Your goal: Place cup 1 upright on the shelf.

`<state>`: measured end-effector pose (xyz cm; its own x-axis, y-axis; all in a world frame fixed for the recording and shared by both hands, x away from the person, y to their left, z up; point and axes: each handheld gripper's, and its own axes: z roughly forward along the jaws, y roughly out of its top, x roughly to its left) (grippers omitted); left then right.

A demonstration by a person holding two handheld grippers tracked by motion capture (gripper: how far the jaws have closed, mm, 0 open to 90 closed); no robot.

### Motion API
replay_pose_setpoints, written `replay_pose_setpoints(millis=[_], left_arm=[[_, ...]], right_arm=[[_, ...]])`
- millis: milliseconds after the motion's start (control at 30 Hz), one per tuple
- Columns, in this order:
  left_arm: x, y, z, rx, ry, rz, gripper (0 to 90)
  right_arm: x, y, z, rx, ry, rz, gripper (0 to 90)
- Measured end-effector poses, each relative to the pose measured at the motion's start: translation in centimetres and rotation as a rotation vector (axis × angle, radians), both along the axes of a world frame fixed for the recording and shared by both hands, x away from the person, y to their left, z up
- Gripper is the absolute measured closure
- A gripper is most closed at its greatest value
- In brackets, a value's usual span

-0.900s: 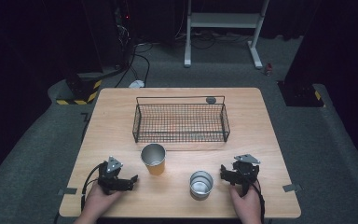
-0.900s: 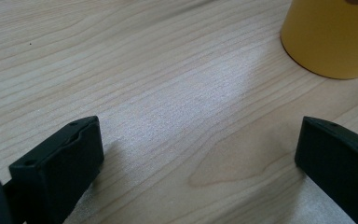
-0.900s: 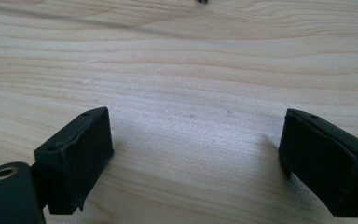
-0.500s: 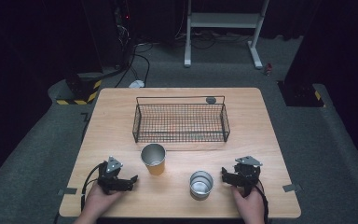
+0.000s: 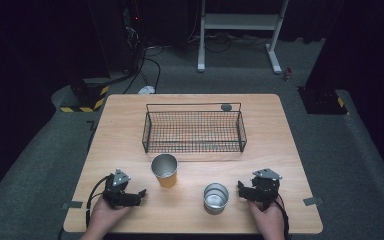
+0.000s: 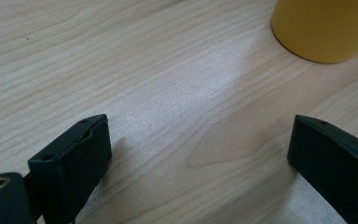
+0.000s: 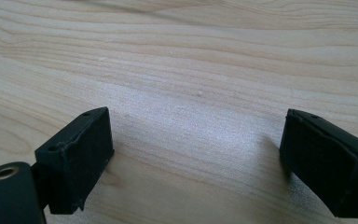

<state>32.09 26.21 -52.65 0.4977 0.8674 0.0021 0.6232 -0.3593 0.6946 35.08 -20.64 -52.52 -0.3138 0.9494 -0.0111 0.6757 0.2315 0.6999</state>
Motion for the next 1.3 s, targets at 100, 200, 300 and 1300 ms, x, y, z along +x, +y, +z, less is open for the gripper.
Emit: replay_pose_setpoints(millis=[100,200,300,1300], left_arm=[[-0.1,0.0,0.1,0.001,0.013,0.003,7.9],[-0.3,0.0,0.4,-0.005,0.007,0.001,8.4],[-0.5,0.1,0.8,-0.040,-0.012,-0.013,7.5],[-2.1,-2.2,3.8,-0.205,-0.148,-0.161,3.5]], right_arm=[[0.0,0.0,0.0,0.000,0.000,0.000,9.2],[0.0,0.0,0.0,0.000,0.000,0.000,9.2],[0.0,0.0,0.0,0.000,0.000,0.000,9.2],[0.0,0.0,0.0,0.000,0.000,0.000,9.2]])
